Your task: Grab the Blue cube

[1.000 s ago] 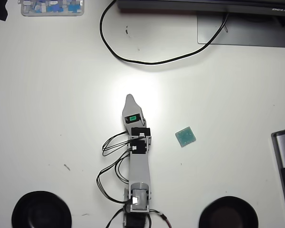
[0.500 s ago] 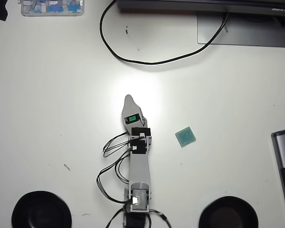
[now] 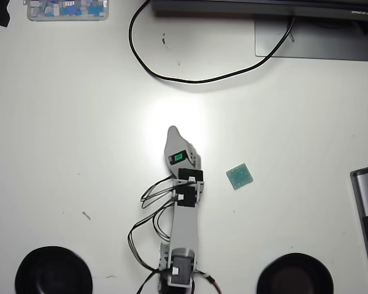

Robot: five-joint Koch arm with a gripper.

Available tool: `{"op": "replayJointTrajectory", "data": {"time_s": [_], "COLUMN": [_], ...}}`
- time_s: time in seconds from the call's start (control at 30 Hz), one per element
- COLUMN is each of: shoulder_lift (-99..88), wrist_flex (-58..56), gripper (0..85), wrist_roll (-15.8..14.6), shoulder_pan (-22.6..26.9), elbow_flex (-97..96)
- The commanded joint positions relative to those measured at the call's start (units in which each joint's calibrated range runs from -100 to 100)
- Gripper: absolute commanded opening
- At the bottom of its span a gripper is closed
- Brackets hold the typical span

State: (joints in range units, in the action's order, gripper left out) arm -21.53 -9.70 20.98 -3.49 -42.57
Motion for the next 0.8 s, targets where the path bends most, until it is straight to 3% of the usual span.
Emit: {"op": "replayJointTrajectory", "data": {"time_s": [0.0,0.2,0.43,0.77], "shoulder_lift": [-3.6,-4.5,-10.5,-17.6], "wrist_flex": [0.1,0.4,-4.4,-8.6], "gripper": [46.7,46.7,46.4,46.4], "wrist_roll": [2.8,10.6,11.5,15.8], "shoulder_pan": [-1.3,-8.0,-10.6,-15.7], "elbow_flex": [1.1,1.8,1.7,1.8]}}
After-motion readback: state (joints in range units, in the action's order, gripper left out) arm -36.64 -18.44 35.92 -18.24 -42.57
